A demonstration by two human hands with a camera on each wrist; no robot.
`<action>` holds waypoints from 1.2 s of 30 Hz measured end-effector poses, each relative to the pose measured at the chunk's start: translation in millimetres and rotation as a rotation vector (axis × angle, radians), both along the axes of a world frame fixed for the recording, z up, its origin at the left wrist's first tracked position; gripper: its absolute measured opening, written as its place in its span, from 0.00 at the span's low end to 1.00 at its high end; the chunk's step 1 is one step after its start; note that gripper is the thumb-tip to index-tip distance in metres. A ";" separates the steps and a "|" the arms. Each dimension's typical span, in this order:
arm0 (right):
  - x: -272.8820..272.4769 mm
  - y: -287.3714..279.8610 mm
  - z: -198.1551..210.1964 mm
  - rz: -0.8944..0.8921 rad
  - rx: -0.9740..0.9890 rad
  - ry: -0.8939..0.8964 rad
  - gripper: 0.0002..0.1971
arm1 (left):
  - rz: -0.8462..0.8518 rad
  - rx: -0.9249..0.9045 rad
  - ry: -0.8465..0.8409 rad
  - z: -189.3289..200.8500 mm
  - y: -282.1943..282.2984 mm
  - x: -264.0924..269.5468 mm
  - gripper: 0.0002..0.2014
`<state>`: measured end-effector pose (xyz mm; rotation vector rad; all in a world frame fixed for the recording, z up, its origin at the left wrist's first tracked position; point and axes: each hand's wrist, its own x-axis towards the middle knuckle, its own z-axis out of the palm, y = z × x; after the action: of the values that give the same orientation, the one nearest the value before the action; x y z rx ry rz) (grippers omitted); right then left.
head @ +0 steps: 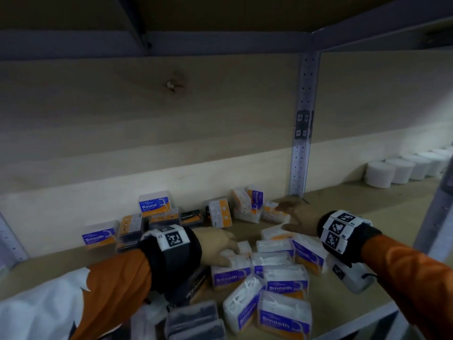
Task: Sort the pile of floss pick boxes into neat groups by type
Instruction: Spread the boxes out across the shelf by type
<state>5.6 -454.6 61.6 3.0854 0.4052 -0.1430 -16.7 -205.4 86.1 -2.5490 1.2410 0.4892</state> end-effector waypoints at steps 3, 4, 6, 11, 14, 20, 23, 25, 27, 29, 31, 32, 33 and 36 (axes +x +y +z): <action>25.8 2.8 4.7 -0.024 -0.044 0.031 0.31 | 0.059 -0.030 -0.019 13.3 24.7 24.8 0.21; 33.9 3.9 7.1 -0.039 -0.034 0.053 0.31 | 0.079 -0.036 -0.030 17.1 32.4 33.2 0.21; 49.8 5.9 10.8 -0.038 -0.031 0.051 0.31 | 0.136 -0.042 -0.057 23.1 47.2 49.0 0.20; 85.1 13.6 13.2 -0.030 -0.103 0.032 0.30 | 0.341 -0.069 -0.101 26.5 80.3 88.2 0.20; 104.7 18.4 9.0 -0.046 -0.151 0.060 0.31 | 0.427 -0.083 -0.140 23.9 99.6 112.9 0.20; 137.2 29.2 -2.7 -0.097 -0.179 0.091 0.34 | 0.434 -0.004 -0.214 7.8 132.6 147.5 0.23; 151.3 34.0 -7.8 -0.127 -0.159 0.094 0.35 | 0.429 0.011 -0.257 -0.1 144.2 158.0 0.24; 160.2 37.2 -12.8 -0.142 -0.143 0.083 0.33 | 0.459 -0.004 -0.269 -4.1 150.2 164.5 0.25; 167.4 40.5 -17.1 -0.172 -0.116 0.076 0.33 | 0.522 -0.006 -0.285 -8.3 154.3 169.6 0.27; 174.1 44.1 -20.1 -0.199 -0.085 0.082 0.31 | 0.580 -0.009 -0.310 -12.3 156.9 173.6 0.28; 178.9 46.1 -22.3 -0.225 -0.065 0.076 0.28 | 0.614 -0.016 -0.317 -15.3 157.7 176.7 0.29; 180.8 46.9 -23.2 -0.244 -0.060 0.070 0.28 | 0.623 -0.019 -0.318 -15.8 157.5 177.5 0.29; 181.9 48.3 -25.1 -0.265 -0.052 0.076 0.27 | 0.629 -0.020 -0.319 -16.2 157.3 178.3 0.29; 183.8 53.4 -32.9 -0.289 -0.033 0.109 0.21 | 0.636 -0.035 -0.316 -16.1 156.2 179.0 0.29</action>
<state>189.5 -401.3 28.7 3.0932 -0.0440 -0.3206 162.3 -49.3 70.0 -2.8740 0.3206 0.1633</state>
